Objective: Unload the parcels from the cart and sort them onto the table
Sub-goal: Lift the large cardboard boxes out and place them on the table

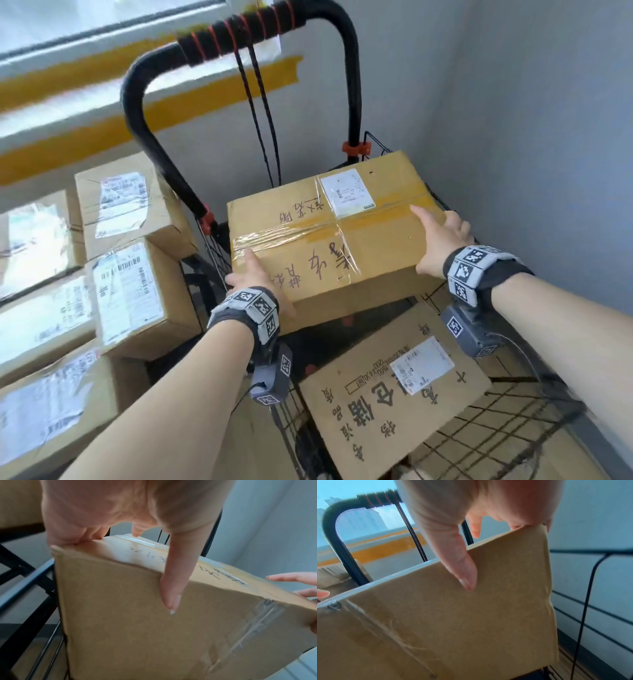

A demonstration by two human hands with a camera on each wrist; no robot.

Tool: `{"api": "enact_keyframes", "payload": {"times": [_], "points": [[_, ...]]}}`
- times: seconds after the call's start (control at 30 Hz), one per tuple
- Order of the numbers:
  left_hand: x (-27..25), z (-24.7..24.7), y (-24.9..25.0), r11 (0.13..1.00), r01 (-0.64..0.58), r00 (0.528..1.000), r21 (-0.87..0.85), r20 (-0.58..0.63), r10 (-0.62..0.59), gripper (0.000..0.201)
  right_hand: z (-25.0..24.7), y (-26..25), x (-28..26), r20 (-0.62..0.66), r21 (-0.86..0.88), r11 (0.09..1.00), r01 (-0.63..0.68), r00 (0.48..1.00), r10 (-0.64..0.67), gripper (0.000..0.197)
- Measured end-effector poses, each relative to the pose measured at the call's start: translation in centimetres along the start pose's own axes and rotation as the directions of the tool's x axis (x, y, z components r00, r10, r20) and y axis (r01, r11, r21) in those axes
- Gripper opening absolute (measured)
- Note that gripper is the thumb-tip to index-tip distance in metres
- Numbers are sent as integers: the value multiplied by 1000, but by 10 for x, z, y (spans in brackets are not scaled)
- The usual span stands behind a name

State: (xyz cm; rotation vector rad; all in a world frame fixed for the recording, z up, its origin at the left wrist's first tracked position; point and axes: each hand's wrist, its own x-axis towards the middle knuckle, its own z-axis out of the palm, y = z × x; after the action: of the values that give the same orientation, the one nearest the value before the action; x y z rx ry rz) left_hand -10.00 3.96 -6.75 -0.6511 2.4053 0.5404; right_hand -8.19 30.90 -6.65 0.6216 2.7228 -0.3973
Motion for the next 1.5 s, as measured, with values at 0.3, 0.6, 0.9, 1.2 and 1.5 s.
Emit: {"api": "enact_keyframes", "payload": {"times": [0.3, 0.6, 0.9, 1.2, 1.5], "points": [[-87, -53, 2, 993, -61, 980, -101, -192, 41, 138, -82, -2, -54, -93, 56, 991, 125, 988, -119, 103], [-190, -97, -11, 967, -157, 917, -201, -393, 67, 137, -165, -7, -108, -242, 52, 944, 327, 921, -305, 103], [-250, -146, -83, 956, -103, 847, -276, -528, -61, 137, -195, -75, -163, -286, 61, 847, 529, 822, -493, 101], [-249, -180, -224, 927, 36, 805, -373, -539, -249, 123, -149, -215, -221, -169, -10, 749, 662, 737, -654, 99], [-209, -192, -335, 968, 80, 815, -237, -543, -200, 75, -73, -331, -250, -157, -46, 762, 647, 748, -645, 85]]}}
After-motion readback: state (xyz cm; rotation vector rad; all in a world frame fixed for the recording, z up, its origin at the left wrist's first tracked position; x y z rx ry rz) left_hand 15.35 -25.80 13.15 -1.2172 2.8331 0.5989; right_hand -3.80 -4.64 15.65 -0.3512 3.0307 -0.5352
